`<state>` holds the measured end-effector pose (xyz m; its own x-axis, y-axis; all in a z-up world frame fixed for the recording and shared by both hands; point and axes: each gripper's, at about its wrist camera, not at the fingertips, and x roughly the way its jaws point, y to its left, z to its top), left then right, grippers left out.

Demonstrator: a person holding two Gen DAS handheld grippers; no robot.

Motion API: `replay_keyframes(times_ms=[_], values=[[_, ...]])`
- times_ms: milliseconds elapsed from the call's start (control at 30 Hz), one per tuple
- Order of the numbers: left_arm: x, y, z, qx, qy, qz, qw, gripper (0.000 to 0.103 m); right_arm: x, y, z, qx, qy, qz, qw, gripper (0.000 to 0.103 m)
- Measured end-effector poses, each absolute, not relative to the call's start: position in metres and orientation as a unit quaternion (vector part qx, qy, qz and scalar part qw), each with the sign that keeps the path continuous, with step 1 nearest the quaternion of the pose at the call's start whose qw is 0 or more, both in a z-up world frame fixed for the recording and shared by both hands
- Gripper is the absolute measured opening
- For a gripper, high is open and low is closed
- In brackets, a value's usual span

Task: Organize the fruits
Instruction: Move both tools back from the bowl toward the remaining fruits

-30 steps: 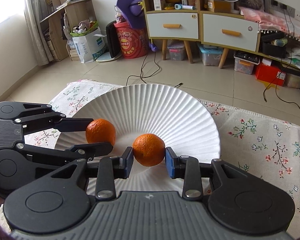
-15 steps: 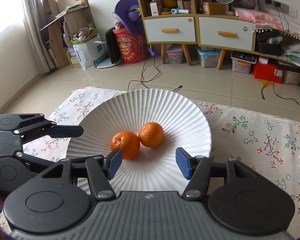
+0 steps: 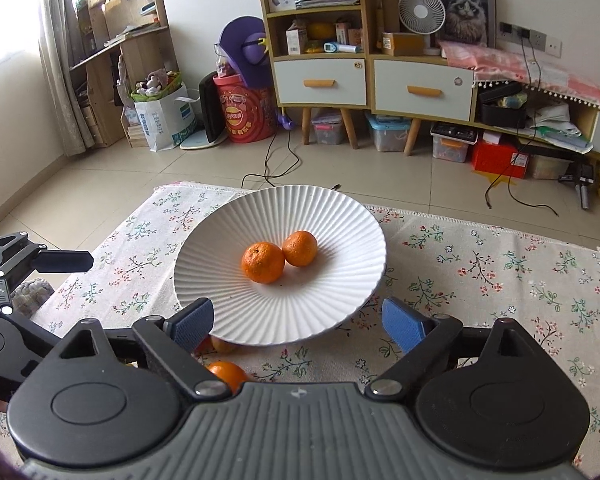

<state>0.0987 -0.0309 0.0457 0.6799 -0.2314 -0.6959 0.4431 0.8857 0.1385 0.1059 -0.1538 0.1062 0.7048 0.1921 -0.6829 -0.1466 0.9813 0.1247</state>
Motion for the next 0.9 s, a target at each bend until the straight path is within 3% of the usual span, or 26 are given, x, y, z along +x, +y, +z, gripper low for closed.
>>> replay_keyframes(times_ms=[267,900], values=[[0.07,-0.018,0.047,0.156,0.358,-0.178,0.903,0.099,0.075,-0.148,0.107,0.017,0.375,0.076,0.924,0.102],[0.041,0.018,-0.004,0.098,0.422,-0.169,0.885,0.099,0.029,-0.131,0.074,-0.018,0.392,0.094,0.915,0.102]])
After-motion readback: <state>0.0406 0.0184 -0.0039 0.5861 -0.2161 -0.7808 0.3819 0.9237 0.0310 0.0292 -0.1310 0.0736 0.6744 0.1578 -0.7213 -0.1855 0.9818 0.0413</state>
